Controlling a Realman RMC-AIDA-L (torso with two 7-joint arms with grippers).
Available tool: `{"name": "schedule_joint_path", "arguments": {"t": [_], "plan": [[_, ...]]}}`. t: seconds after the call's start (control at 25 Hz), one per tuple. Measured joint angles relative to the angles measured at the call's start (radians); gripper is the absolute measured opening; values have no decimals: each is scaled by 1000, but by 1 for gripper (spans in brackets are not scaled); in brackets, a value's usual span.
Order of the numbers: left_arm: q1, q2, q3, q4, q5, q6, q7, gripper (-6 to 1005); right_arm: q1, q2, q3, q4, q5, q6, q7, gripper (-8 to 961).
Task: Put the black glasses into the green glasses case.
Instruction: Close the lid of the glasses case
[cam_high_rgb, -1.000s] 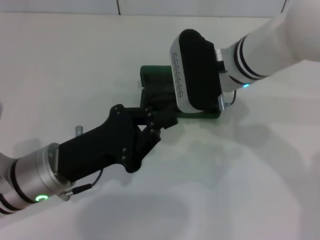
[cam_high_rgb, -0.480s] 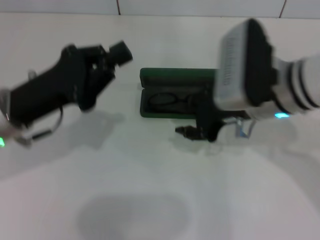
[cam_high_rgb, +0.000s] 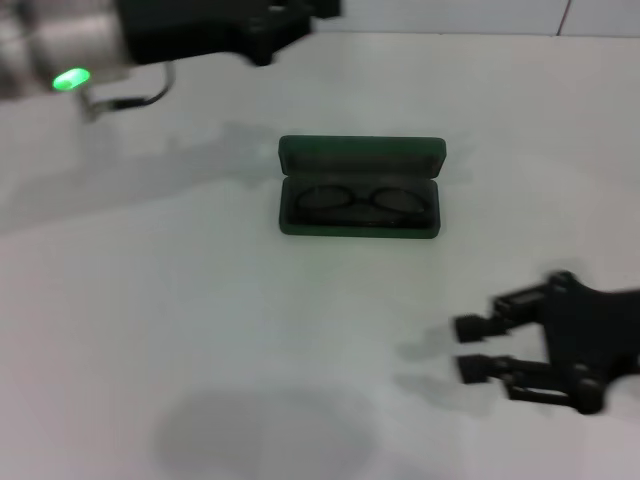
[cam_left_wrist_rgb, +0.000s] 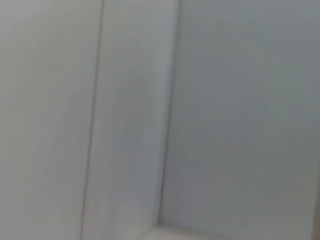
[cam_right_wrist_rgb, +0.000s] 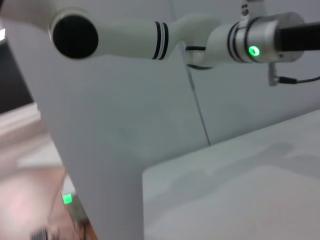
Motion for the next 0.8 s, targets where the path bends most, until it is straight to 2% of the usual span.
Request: {"name": "schedule_joint_path", "arguments": {"t": [0.12,0.2,0.32,0.4,0.56,0.8], "plan": [[-110,-16,3,-1,196,-138,-94,83,-12,-3,115,121,1,-90,-29,362],[-161,-43,2,-2,344,-211,-150,144,-21,-3,169,182,1,-118,-58,345],[-191,-93,0,8,486,-309,-192,235,-33,-3,192,236,1,-114,-96,321],[-195,-108,0,8,506,-352,-204,237,-31,-3,200,259,-1,-109,-107,320],[-193,-115,-1,4,513,-371,-208,240,-2,-5,206,304,-5,-92,-125,319],[-182,-138,5,-21,530,-422,-209,241,45,-7,207,361,-9,-70,-144,317]]}}
